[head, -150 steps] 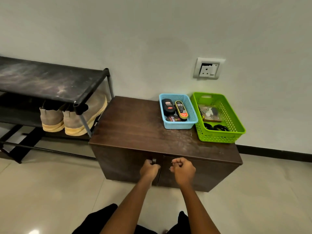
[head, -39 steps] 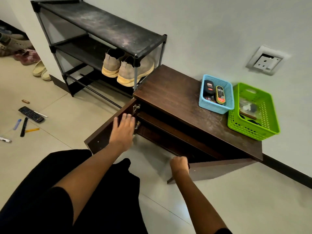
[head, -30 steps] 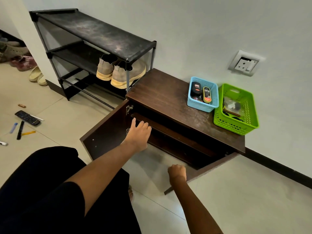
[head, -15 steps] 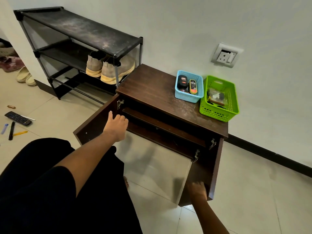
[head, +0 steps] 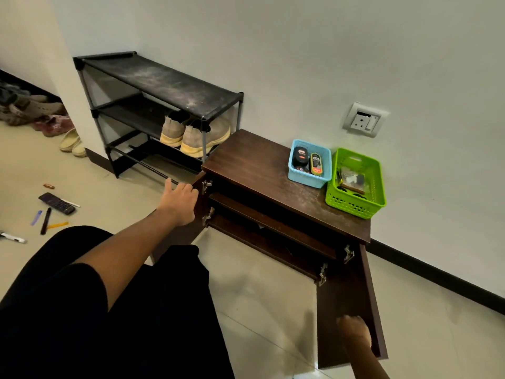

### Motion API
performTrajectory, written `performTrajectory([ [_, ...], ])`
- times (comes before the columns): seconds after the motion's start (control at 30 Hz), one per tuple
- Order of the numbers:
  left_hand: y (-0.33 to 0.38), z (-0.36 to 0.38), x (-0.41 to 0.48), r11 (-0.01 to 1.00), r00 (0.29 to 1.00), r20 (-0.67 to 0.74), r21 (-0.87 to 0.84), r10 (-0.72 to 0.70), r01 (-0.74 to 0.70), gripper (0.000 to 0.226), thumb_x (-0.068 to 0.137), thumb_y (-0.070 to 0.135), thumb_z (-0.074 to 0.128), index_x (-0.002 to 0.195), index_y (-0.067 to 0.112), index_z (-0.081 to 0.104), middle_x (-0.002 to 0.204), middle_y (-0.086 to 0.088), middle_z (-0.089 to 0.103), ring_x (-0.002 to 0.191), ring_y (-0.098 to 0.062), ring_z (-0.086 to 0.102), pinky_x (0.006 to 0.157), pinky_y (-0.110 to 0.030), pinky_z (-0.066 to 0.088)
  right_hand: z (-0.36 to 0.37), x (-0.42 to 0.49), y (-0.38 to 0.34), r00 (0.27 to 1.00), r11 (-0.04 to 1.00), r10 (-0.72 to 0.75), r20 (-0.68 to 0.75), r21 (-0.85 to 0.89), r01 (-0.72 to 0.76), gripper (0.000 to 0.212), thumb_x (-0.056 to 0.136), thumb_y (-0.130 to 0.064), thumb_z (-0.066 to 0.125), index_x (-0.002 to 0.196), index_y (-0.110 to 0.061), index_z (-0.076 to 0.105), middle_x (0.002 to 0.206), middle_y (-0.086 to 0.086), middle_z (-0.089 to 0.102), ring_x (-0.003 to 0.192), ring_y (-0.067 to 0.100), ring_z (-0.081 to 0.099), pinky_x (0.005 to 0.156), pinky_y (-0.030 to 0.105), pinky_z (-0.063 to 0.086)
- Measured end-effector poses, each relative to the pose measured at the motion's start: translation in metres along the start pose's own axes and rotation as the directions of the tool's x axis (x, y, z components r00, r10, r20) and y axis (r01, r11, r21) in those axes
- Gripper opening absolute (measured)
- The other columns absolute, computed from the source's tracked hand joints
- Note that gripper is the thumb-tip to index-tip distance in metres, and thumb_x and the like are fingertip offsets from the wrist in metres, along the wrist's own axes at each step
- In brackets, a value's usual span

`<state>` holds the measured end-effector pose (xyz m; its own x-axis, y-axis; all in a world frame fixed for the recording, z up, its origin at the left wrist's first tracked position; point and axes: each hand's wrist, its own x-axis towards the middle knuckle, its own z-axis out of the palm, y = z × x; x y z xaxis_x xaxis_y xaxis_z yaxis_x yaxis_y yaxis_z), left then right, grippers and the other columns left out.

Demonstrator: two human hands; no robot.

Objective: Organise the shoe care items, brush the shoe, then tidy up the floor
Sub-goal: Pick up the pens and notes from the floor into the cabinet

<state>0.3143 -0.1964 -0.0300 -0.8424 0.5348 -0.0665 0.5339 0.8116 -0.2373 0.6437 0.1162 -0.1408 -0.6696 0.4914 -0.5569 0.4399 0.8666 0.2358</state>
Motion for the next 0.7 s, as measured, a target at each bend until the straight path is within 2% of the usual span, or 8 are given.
performTrajectory([
  [0.1, -0.023, -0.007, -0.007, 0.998, 0.998, -0.029, 0.012, -0.057, 0.058, 0.050, 0.087, 0.032, 0.049, 0.133, 0.016, 0.042, 0.136, -0.005, 0.043, 0.130, -0.022, 0.035, 0.113, -0.054, 0.014, -0.020, 0.004, -0.014, 0.998, 0.999, 0.006, -0.068, -0.038, -0.009, 0.033, 0.095, -0.016, 0.049, 0.128, -0.015, 0.050, 0.130, 0.002, 0.056, 0.123, 0.015, 0.051, 0.111, 0.030, 0.031],
  [0.2, -0.049, -0.007, -0.017, 0.989, 0.988, -0.046, -0.017, -0.145, 0.145, 0.050, 0.087, 0.033, 0.049, 0.133, 0.016, 0.041, 0.136, -0.005, 0.044, 0.130, -0.022, 0.037, 0.112, -0.054, 0.015, -0.051, 0.009, -0.042, 0.993, 0.999, -0.011, -0.119, -0.049, 0.005, 0.032, 0.096, -0.009, 0.046, 0.127, -0.015, 0.052, 0.127, 0.002, 0.058, 0.118, 0.017, 0.055, 0.104, 0.028, 0.039],
  [0.37, -0.110, 0.015, -0.045, 0.924, 0.937, 0.025, -0.161, -0.348, 0.347, 0.043, 0.087, 0.034, 0.049, 0.126, 0.016, 0.045, 0.132, -0.004, 0.047, 0.125, -0.023, 0.039, 0.107, -0.050, 0.021, -0.129, 0.022, -0.131, 0.974, 0.993, -0.101, -0.204, 0.038, 0.111, 0.026, 0.094, -0.006, 0.046, 0.118, -0.011, 0.054, 0.117, 0.006, 0.060, 0.107, 0.021, 0.059, 0.089, 0.028, 0.047],
  [0.57, -0.202, 0.053, -0.115, 0.702, 0.779, 0.142, -0.360, -0.610, 0.615, 0.038, 0.088, 0.031, 0.052, 0.121, 0.014, 0.050, 0.126, -0.004, 0.051, 0.121, -0.023, 0.043, 0.104, -0.046, 0.025, -0.238, 0.015, -0.289, 0.877, 0.927, -0.301, -0.375, 0.100, 0.361, 0.019, 0.090, -0.010, 0.052, 0.108, -0.010, 0.059, 0.105, 0.008, 0.062, 0.096, 0.024, 0.061, 0.080, 0.033, 0.052],
  [0.7, -0.254, 0.076, -0.160, 0.499, 0.635, 0.232, -0.446, -0.737, 0.743, 0.037, 0.086, 0.029, 0.054, 0.120, 0.014, 0.051, 0.125, -0.007, 0.052, 0.122, -0.026, 0.043, 0.105, -0.045, 0.025, -0.284, -0.010, -0.398, 0.777, 0.844, -0.448, -0.443, 0.075, 0.530, 0.023, 0.088, -0.008, 0.051, 0.109, -0.008, 0.061, 0.109, 0.013, 0.063, 0.101, 0.030, 0.061, 0.085, 0.038, 0.052],
])
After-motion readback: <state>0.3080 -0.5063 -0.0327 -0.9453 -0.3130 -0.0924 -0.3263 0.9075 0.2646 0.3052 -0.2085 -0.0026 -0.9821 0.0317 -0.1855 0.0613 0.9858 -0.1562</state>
